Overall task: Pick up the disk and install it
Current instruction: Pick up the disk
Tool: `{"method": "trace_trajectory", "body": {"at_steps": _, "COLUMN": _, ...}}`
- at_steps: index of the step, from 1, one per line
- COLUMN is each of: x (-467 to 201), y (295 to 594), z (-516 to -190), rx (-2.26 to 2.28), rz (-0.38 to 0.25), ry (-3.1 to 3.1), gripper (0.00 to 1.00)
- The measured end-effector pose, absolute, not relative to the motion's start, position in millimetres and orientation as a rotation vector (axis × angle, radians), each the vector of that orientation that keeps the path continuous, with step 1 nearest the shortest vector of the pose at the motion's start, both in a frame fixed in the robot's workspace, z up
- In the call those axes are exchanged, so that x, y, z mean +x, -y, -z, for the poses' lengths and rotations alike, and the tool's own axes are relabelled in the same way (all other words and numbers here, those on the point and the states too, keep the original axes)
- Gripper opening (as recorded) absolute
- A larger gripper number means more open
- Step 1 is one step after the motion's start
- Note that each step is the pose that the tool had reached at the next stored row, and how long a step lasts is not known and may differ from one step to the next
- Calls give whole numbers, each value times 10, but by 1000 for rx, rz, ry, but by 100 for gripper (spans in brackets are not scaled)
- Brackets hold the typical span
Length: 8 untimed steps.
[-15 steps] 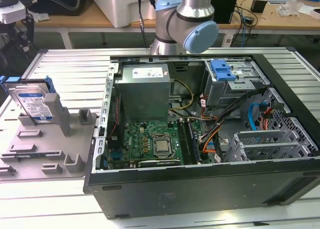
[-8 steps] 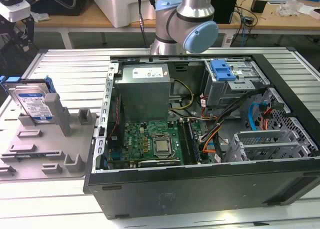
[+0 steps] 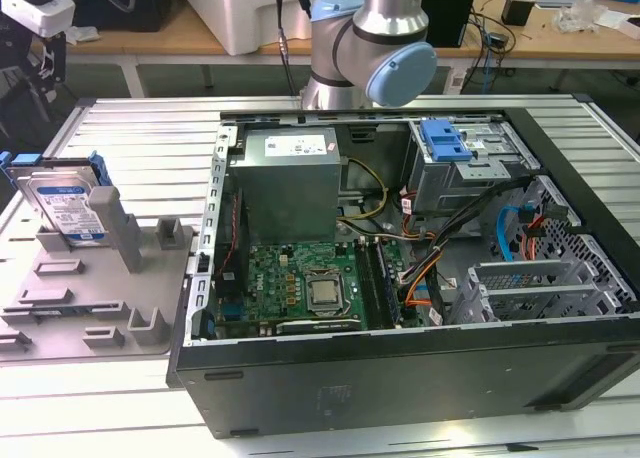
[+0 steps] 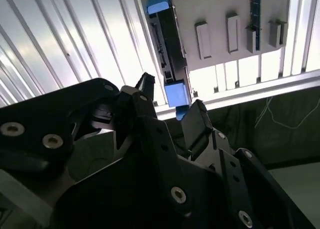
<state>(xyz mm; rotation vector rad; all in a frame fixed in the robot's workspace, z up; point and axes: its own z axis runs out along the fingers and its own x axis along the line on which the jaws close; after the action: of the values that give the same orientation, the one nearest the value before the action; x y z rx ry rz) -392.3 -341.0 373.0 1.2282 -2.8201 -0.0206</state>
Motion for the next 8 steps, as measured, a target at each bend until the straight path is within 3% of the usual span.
{"method": "trace_trajectory", "body": {"at_steps": 8, "x": -3923, "y": 3410, "z": -3722, "rx": 1452, "rz": 11, "ry": 2710, "gripper": 50}}
